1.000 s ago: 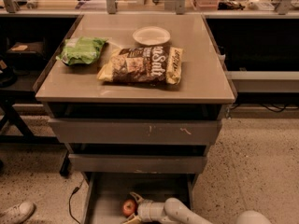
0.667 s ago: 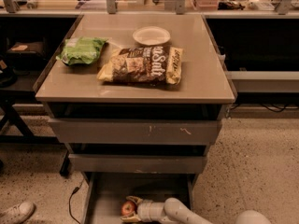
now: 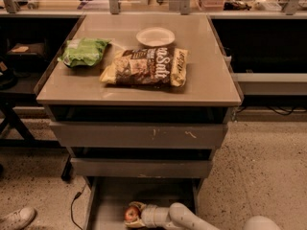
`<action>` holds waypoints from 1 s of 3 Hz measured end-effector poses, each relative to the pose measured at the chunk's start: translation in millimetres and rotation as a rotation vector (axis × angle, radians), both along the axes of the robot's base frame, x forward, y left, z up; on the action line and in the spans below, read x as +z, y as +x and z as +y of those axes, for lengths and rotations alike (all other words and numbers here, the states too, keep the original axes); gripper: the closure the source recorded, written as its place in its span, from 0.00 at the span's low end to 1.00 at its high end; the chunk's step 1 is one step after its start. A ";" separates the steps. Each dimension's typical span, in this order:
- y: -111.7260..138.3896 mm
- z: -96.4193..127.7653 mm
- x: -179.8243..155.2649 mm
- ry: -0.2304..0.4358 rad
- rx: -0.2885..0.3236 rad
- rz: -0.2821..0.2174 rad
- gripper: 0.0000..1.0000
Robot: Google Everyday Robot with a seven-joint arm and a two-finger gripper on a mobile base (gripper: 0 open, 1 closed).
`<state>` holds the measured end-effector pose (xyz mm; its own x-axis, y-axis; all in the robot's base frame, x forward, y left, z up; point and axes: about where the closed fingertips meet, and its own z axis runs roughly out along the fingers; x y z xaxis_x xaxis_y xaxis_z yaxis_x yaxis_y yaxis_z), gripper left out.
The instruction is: Pick apple from bottom drawer and place on counter
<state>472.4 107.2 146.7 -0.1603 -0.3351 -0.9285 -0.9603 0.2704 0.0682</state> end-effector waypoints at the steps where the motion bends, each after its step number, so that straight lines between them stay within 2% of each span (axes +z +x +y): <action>1: 5.0 -14.3 34.5 0.018 -0.036 0.013 1.00; 3: -1.0 -58.0 118.4 0.004 -0.117 0.052 1.00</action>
Offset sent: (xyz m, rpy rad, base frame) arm -0.0020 -0.0622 0.1385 0.0093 0.0586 -0.1390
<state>471.5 49.2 265.1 -0.2457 -0.3076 -0.9192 -0.9173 0.3803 0.1180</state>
